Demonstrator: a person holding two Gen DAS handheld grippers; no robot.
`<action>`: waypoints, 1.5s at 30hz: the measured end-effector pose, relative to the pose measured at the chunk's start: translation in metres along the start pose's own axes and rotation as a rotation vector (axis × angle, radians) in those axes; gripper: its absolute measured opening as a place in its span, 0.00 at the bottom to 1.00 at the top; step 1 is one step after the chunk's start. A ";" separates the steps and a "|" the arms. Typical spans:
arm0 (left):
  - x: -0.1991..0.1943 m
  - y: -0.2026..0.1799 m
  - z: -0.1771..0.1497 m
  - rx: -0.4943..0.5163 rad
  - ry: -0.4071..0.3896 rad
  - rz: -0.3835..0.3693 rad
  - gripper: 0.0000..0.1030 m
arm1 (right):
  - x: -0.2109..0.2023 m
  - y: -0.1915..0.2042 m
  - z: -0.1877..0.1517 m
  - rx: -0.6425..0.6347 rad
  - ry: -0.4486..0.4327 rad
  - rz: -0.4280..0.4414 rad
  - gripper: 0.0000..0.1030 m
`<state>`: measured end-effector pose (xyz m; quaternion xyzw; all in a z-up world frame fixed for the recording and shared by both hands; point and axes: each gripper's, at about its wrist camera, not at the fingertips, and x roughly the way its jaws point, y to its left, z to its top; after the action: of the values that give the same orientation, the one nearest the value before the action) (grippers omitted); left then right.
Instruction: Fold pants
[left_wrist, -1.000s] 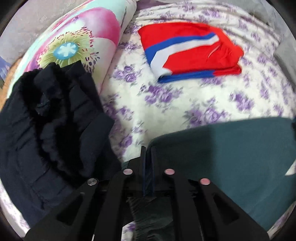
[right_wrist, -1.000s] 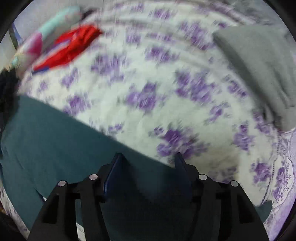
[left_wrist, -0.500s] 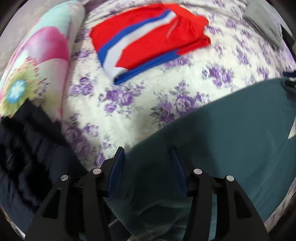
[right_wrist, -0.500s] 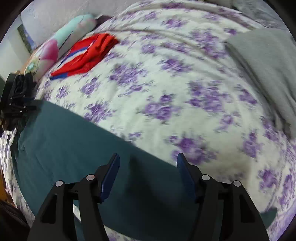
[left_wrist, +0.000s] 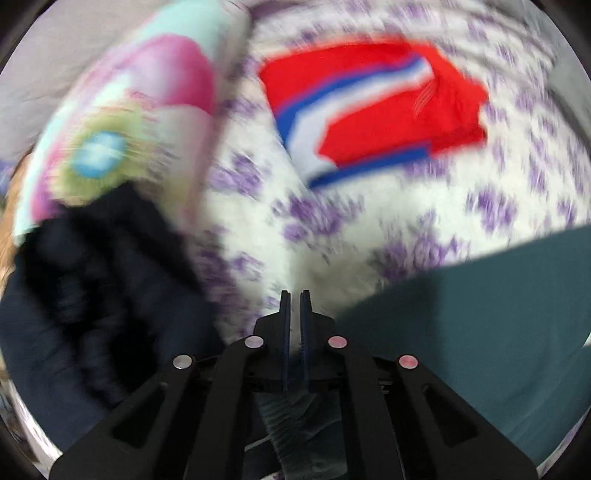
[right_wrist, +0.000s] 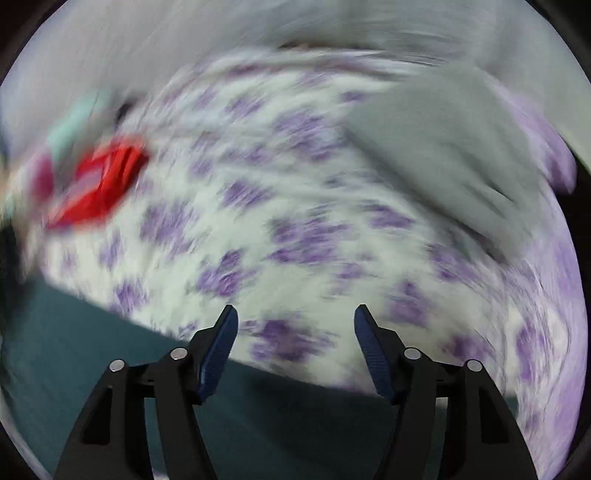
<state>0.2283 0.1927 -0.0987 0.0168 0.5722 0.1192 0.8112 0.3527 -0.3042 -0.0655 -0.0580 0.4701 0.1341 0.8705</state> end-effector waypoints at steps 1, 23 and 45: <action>-0.010 0.003 -0.002 -0.025 -0.019 -0.010 0.20 | -0.011 -0.021 -0.006 0.060 -0.004 -0.029 0.74; -0.013 -0.086 -0.114 -0.162 0.087 -0.251 0.49 | -0.051 -0.177 -0.115 0.487 0.088 -0.099 0.21; 0.014 -0.022 -0.021 0.286 0.102 -0.216 0.56 | 0.012 0.071 -0.011 -0.186 0.127 0.280 0.63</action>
<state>0.2169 0.1718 -0.1221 0.0643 0.6223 -0.0504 0.7785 0.3299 -0.2362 -0.0794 -0.0803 0.5131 0.2930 0.8028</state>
